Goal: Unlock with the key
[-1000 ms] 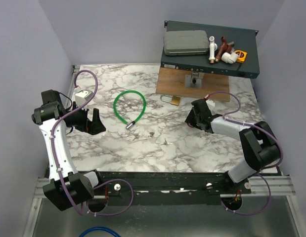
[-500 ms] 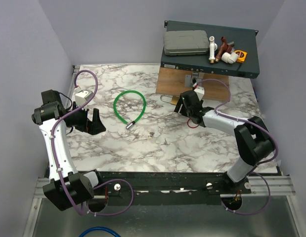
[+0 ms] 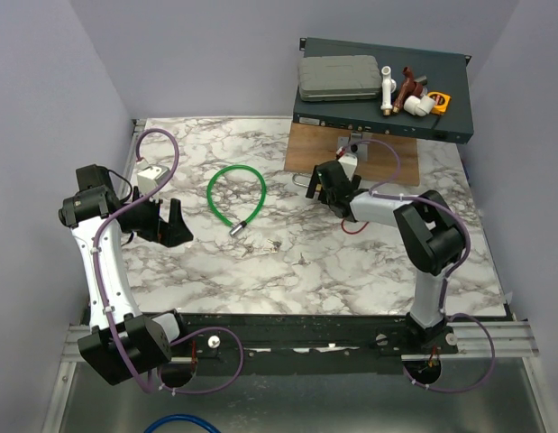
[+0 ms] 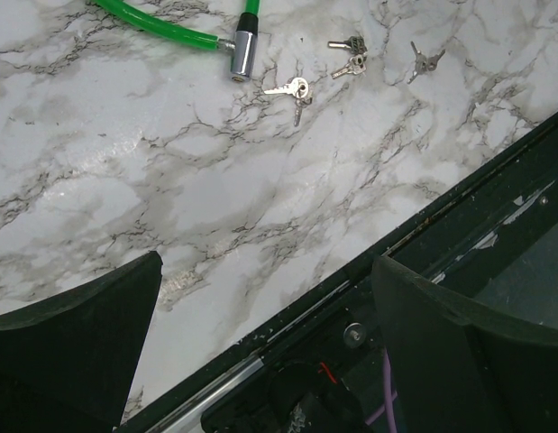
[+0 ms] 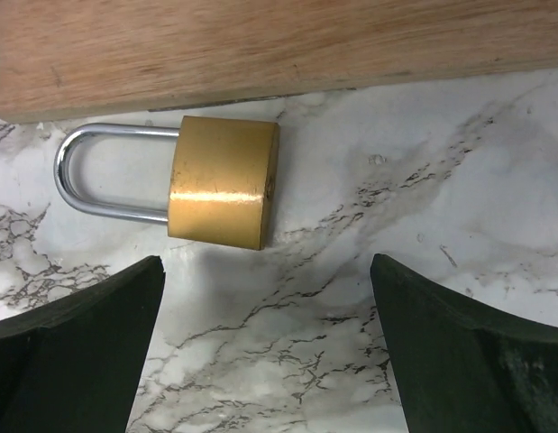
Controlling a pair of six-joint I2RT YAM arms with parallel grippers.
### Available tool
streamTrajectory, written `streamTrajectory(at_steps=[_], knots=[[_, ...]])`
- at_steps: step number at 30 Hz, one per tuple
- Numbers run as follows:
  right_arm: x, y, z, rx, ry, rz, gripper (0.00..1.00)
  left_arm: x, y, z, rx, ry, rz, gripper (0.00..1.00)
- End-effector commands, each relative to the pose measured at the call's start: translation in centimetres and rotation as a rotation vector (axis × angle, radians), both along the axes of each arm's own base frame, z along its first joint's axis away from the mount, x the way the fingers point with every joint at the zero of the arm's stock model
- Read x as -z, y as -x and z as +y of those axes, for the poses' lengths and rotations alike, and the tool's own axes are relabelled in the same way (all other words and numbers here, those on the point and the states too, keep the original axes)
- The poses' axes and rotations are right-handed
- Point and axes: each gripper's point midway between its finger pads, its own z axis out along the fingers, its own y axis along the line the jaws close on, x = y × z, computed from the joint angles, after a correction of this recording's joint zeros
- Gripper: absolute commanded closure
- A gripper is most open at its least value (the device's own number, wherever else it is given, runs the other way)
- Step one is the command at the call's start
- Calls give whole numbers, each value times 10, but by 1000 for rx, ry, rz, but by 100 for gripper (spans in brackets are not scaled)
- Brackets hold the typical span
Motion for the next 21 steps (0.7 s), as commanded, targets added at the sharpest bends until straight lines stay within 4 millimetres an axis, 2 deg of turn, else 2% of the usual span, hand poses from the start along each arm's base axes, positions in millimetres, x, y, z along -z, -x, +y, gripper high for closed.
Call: streamTrajectory(at_steps=[1,7,12,16,21], knots=[[-10,-18,5,21,-2,-77,1,6,2,3,8,-16,3,1],[-2,-32,11,34,5,-68,2,11,1,4,8,-17,12,1],[19,-45,6,85,113,8,4,12,0,5,9,-18,12,1],[30,-39,6,86,177,42,7,11,-1,6,9,-22,14,1],[41,-15,7,56,217,57,15,12,-2,8,8,-33,15,1]])
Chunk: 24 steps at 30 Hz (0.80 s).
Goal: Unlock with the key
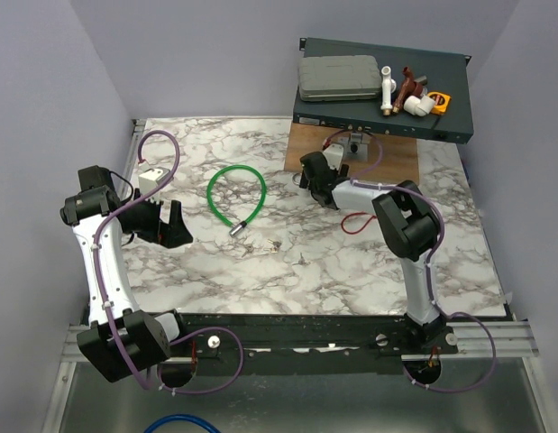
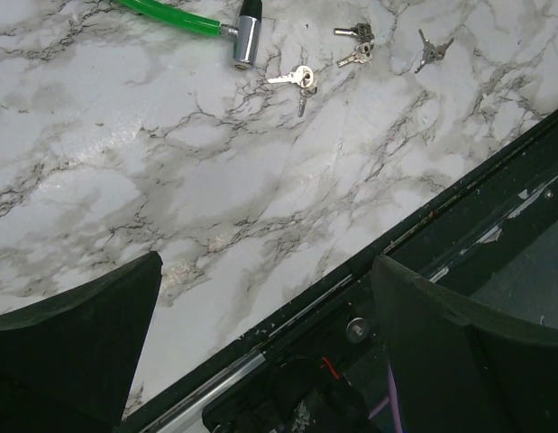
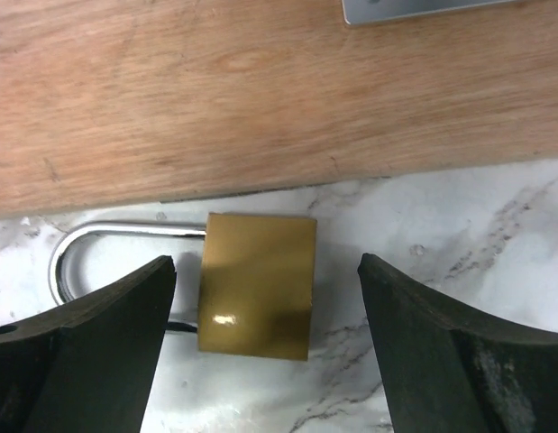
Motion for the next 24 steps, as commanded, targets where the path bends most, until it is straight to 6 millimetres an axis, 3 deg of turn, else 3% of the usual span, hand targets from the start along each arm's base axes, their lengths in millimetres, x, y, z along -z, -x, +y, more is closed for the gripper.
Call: streamTrajectory(at_steps=[1,8,16,20,24], knots=[[34,39,-11,-8,114,99,17,1,-2,6,4,-33,-17,1],[49,77,-13,-50,136,157,41,-1,1,5,2,-34,-22,1],[46,141,-15,-108,95,217,45,-6,7,0,2,-28,-33,1],[46,174,-5,-149,67,243,45,-8,11,-3,5,-19,-38,1],[43,185,-1,-143,48,260,40,-9,14,-5,11,-11,-35,1]])
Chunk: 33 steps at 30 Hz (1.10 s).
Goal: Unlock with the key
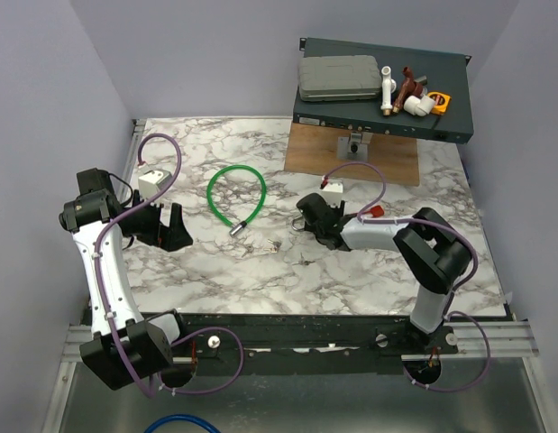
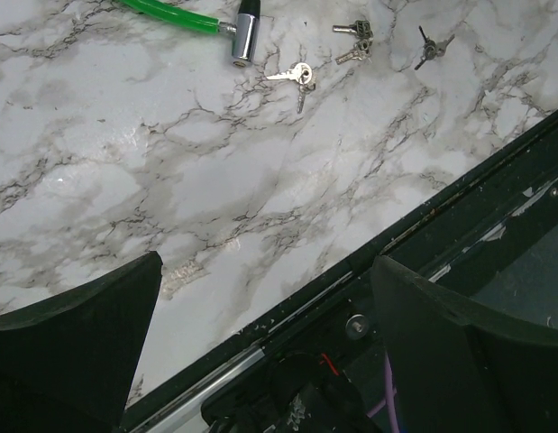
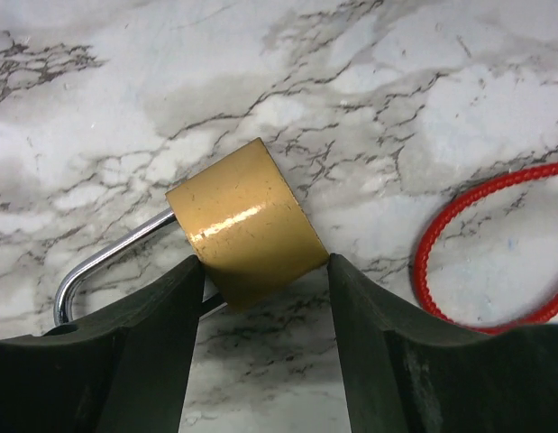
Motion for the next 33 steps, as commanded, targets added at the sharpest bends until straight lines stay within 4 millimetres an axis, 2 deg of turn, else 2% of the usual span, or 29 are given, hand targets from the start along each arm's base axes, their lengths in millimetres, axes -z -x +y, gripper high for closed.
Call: streamTrajectory(at_steps=[1,6,10,12,15,19,23,28,33], knots=[[32,48,-7,-21,17,187,40,-4,7,-5,13,17,-8,1],[15,56,14,-95,-30,178,40,-2,12,-8,23,27,-4,1],[2,56,23,-116,-43,176,27,1,14,-12,33,51,5,1],[-14,50,24,-115,-44,137,22,2,14,-13,37,58,11,1],[-41,43,30,-141,-73,86,21,3,14,-15,47,62,20,1],[-65,51,44,-244,-141,73,22,6,13,-16,52,68,29,1],[-60,76,54,-351,-165,124,26,11,13,-16,50,69,39,1],[-36,118,66,-472,-129,198,28,14,12,-17,48,78,50,1],[-19,129,63,-475,-96,230,32,12,12,-20,49,77,44,1]])
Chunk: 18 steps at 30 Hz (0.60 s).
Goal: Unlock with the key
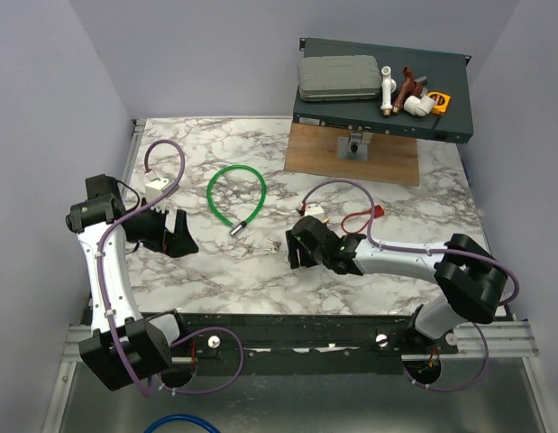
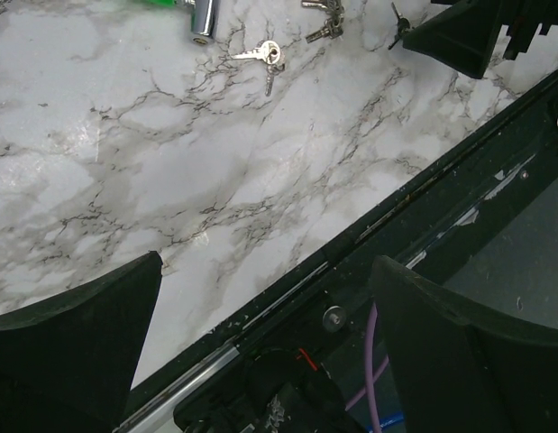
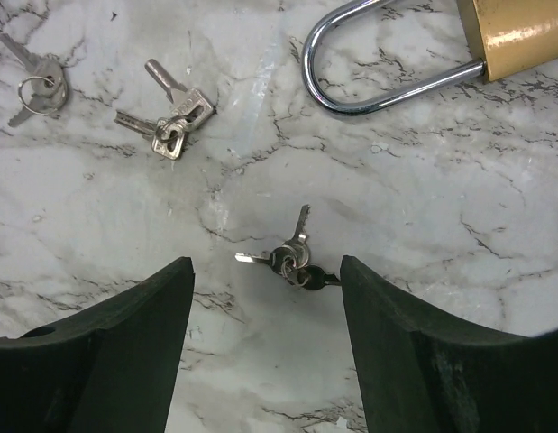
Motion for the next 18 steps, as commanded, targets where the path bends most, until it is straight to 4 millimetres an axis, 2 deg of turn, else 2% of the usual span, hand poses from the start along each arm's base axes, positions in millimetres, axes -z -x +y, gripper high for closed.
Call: streamTrajectory(at_steps=[1,14,16,18], knots=[[15,8,-4,-28,38,29,32,-4,-2,-7,14,26,-24,1],[37,10,1,-94,81,53,42,-5,-1,-7,2,19,-25,1],[40,13,0,-102,87,62,47,-5,-1,-7,1,22,-25,1],[42,17,-2,-107,85,72,58,-5,-2,-8,-2,24,-23,1]])
